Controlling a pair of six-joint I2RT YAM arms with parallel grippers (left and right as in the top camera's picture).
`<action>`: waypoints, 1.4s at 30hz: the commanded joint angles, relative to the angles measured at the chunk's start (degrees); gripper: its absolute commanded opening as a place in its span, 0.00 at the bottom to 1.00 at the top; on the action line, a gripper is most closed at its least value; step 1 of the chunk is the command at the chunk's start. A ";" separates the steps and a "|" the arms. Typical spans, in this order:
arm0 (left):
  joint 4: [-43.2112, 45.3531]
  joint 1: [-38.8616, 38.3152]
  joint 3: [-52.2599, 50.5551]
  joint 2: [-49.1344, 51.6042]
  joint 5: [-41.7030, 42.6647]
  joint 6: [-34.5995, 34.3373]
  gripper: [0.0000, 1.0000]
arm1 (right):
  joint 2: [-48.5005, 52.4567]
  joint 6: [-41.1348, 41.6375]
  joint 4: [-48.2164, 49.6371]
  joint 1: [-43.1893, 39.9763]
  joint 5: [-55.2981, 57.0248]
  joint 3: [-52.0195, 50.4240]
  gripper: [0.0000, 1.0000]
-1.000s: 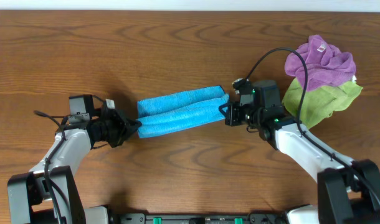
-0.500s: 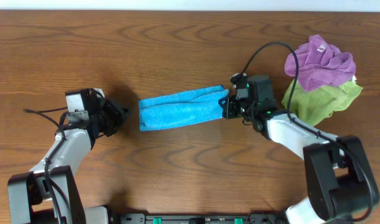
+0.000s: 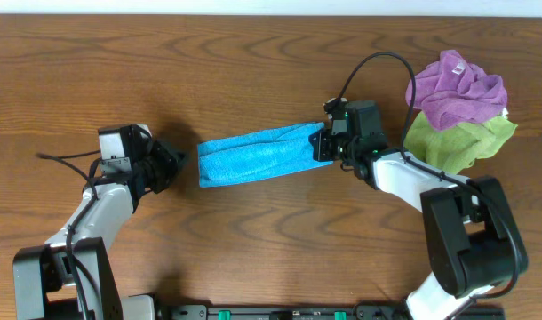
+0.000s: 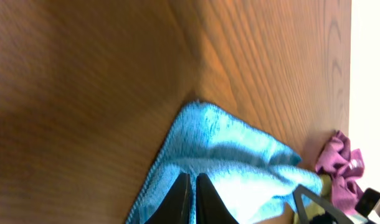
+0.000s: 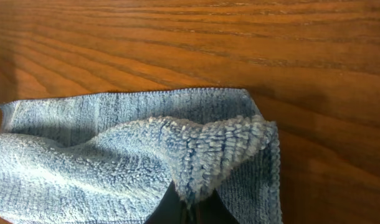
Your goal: Fold the cloth
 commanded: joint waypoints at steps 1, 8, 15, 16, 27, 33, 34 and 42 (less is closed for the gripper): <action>-1.60 -0.13 0.55 -0.42 3.85 -1.81 0.11 | 0.13 0.22 0.15 0.55 0.79 1.07 0.02; -5.05 -2.29 0.52 -0.42 3.02 -2.43 0.30 | 0.11 0.85 -0.15 0.55 -0.09 1.07 0.05; -4.66 -5.64 0.52 -0.42 -1.42 -4.20 0.39 | 0.11 0.85 -0.52 0.57 -0.09 1.07 0.05; -4.50 -6.34 0.52 -0.42 -2.29 -4.35 0.38 | 0.11 0.87 -0.55 0.57 -0.09 1.07 0.05; -0.72 -7.89 0.50 2.86 -5.68 -6.29 0.38 | 0.11 1.27 -0.55 0.57 -0.11 1.07 0.05; 5.35 -7.98 0.50 7.19 -1.68 -8.46 0.28 | 0.11 1.27 -0.63 0.57 -0.11 1.07 0.05; 6.10 -7.98 0.50 7.52 -1.14 -8.44 0.25 | 0.11 1.27 -0.74 0.57 -0.09 1.07 0.05; 10.43 -7.37 0.57 7.39 -0.70 -8.92 0.06 | 0.11 1.22 -2.10 0.57 -0.07 1.07 0.04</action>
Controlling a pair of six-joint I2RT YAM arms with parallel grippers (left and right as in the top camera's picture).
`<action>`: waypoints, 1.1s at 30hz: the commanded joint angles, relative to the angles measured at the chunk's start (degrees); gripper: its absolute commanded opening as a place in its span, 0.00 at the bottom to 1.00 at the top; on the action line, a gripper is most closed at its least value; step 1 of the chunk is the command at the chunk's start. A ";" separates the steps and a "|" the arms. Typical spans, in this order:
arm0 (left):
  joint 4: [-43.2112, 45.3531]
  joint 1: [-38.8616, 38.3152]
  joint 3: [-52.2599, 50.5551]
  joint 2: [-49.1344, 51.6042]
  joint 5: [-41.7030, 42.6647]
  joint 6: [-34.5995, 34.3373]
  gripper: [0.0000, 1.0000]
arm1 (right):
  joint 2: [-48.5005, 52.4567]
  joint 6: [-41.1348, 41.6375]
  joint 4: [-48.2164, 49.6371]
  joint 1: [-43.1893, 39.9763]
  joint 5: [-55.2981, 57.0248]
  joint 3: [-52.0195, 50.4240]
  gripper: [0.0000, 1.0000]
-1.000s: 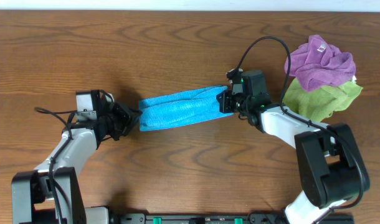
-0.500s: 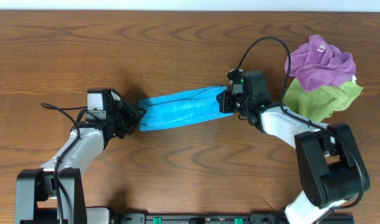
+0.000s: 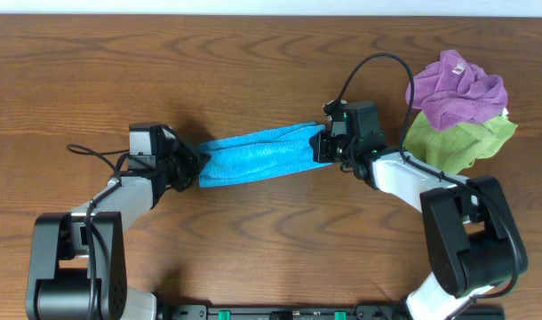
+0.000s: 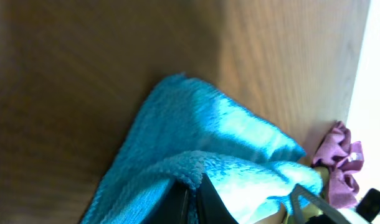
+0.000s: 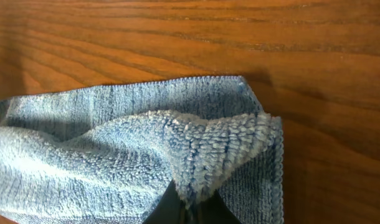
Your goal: Fold the cloth
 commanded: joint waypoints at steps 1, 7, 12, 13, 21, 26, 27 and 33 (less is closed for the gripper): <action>2.89 0.46 0.68 0.28 0.59 -0.74 0.06 | 0.11 0.37 -0.42 0.46 -0.20 1.03 0.04; 4.63 0.59 2.29 0.28 -0.70 -1.60 0.06 | 0.13 -0.07 -0.13 0.48 1.97 1.03 0.01; 4.72 0.57 2.29 0.39 -3.65 -1.60 0.06 | 0.13 -0.50 1.57 0.48 3.21 1.03 0.01; 4.90 0.57 2.29 0.37 -4.31 -1.60 0.06 | 0.13 -0.50 1.88 0.48 3.91 1.03 0.01; 6.34 0.57 2.32 0.48 -7.50 -1.57 0.06 | 2.05 -0.50 3.39 0.83 4.74 1.03 0.01; 6.43 0.55 2.32 1.79 -8.28 -1.55 0.06 | 3.96 -0.48 5.25 2.49 4.79 1.03 0.01; 6.38 0.57 2.32 2.21 -8.28 -1.51 0.06 | 4.15 -0.48 5.31 2.95 4.92 1.03 0.04; 7.34 1.05 2.40 2.38 -8.17 1.66 0.59 | 4.00 -0.50 5.11 3.58 4.90 1.03 0.42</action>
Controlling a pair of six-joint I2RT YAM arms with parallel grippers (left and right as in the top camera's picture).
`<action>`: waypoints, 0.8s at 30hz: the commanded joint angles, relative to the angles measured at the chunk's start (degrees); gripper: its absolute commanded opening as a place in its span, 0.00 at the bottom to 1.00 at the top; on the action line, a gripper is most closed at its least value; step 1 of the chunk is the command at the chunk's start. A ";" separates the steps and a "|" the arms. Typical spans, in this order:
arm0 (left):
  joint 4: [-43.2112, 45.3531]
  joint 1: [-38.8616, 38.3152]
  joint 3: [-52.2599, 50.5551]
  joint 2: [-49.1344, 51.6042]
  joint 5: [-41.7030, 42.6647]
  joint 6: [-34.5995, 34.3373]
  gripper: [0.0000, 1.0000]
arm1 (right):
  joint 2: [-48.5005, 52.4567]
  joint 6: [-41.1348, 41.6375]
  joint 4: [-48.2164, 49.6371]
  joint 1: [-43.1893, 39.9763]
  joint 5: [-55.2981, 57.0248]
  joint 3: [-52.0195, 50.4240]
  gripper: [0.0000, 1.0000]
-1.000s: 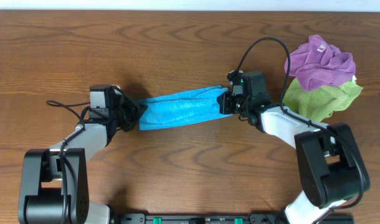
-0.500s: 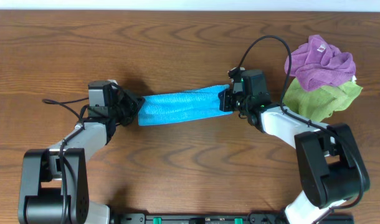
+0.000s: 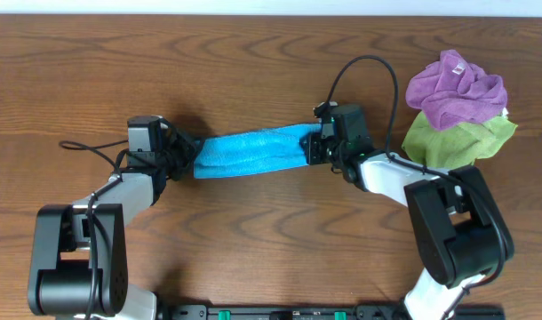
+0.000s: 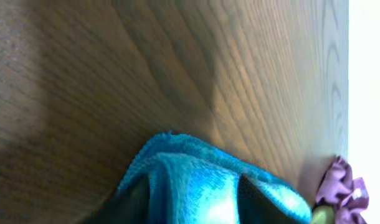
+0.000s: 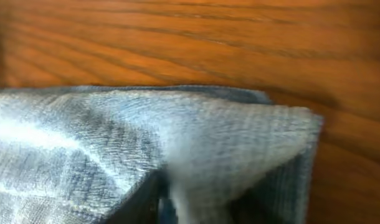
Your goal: Fold the cloth
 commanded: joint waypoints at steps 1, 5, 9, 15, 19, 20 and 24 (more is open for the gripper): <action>0.44 1.09 1.53 0.15 -0.15 2.45 0.63 | -0.07 -0.28 -0.63 0.35 0.76 0.90 0.44; 0.20 3.50 3.41 -0.22 3.93 5.33 0.75 | -2.91 -0.28 -2.80 0.35 0.79 0.90 0.54; -0.17 5.55 5.95 -1.11 9.09 5.42 0.75 | -7.82 -0.28 -5.73 0.35 0.76 0.90 0.66; -0.15 5.75 8.37 -2.67 14.25 3.78 0.71 | -16.63 -0.26 -13.68 0.20 2.82 0.90 0.88; -0.13 5.25 8.37 -2.91 16.39 2.80 0.51 | -19.87 -0.26 -19.43 0.20 7.45 0.90 0.89; -0.24 4.70 8.37 -2.91 16.50 2.25 0.41 | -20.44 -0.26 -20.57 0.20 8.31 0.90 0.89; -1.27 -0.02 8.37 -2.82 12.74 2.16 0.10 | -20.41 2.40 -22.27 -0.22 8.70 0.87 0.89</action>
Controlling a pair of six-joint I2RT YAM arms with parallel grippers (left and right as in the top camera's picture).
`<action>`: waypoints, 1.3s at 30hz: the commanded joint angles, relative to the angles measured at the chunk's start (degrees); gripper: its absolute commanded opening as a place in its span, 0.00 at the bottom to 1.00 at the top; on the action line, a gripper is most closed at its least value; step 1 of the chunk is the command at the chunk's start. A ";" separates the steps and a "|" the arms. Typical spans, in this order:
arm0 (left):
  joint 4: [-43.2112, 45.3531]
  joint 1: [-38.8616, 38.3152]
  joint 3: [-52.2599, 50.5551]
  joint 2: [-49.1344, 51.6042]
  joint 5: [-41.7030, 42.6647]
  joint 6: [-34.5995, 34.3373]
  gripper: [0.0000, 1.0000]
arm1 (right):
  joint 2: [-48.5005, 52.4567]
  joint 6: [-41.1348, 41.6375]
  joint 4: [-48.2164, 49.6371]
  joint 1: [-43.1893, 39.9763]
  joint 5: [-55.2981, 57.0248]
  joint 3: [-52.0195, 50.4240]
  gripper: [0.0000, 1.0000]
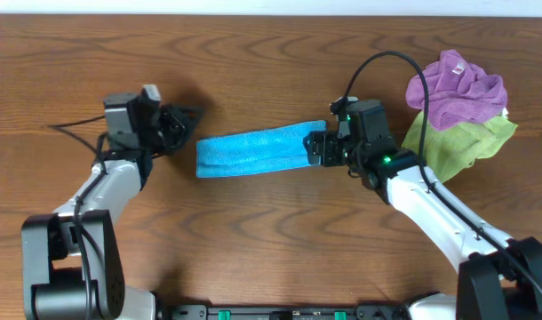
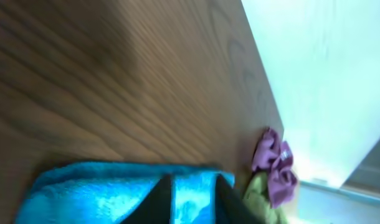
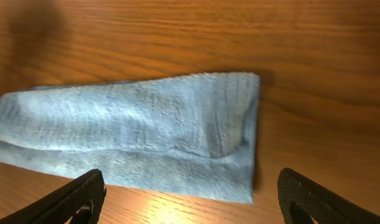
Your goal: Fold the cloth
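The blue cloth (image 1: 253, 151) lies on the wooden table as a long narrow strip, doubled lengthwise. My left gripper (image 1: 184, 124) hangs open just past its left end, clear of it. In the left wrist view the cloth (image 2: 103, 193) shows between and beyond the gripper's (image 2: 193, 202) spread fingers. My right gripper (image 1: 314, 149) is at the strip's right end. Seen from the right wrist, that gripper (image 3: 190, 202) stands wide open and empty, above the cloth (image 3: 134, 130).
A crumpled purple cloth (image 1: 456, 87) lies on a green cloth (image 1: 458, 142) at the right of the table, close behind my right arm. Both also show far off in the left wrist view, purple cloth (image 2: 271, 165) above green cloth (image 2: 258, 199).
Both grippers had the cloth's ends between their fingers; now both are open and drawn back. The left has gone up and to the left. The strip lies flat on the table.
My right gripper was shut on the cloth's right end while the left, shut, stood off to the left. Then the left was pinching the left end. Then both held the strip a little farther back. Now it lies released as a narrow fold.
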 commanded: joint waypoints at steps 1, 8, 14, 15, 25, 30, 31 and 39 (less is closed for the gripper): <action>-1.62 -4.42 0.76 -0.79 -4.24 0.22 0.06 | -0.24 3.04 -0.44 -0.66 1.92 0.31 0.89; -8.37 -9.90 0.76 1.55 -13.18 3.30 0.06 | 2.40 8.00 -0.15 -4.09 0.15 0.31 0.91; -14.64 -10.71 0.76 1.68 -20.22 5.03 0.06 | 7.93 10.40 2.64 -5.33 -6.54 0.31 0.91; -15.21 -10.80 0.76 1.68 -21.03 5.03 0.06 | 8.79 10.86 3.26 -5.33 -7.48 0.31 0.91; -18.53 -13.25 0.76 4.02 -27.74 5.20 0.06 | 12.24 13.62 5.97 -5.27 -9.07 0.31 0.90; -18.60 -13.35 0.76 7.43 -26.60 5.18 0.06 | 12.33 13.62 6.56 -5.25 -8.31 0.31 0.87; -18.62 -13.38 0.76 7.69 -26.62 5.20 0.06 | 12.50 13.62 6.71 -5.22 -8.11 0.31 0.86; -18.67 -13.35 0.76 7.89 -26.43 5.20 0.06 | 16.61 15.34 10.58 -4.63 -9.60 0.31 0.83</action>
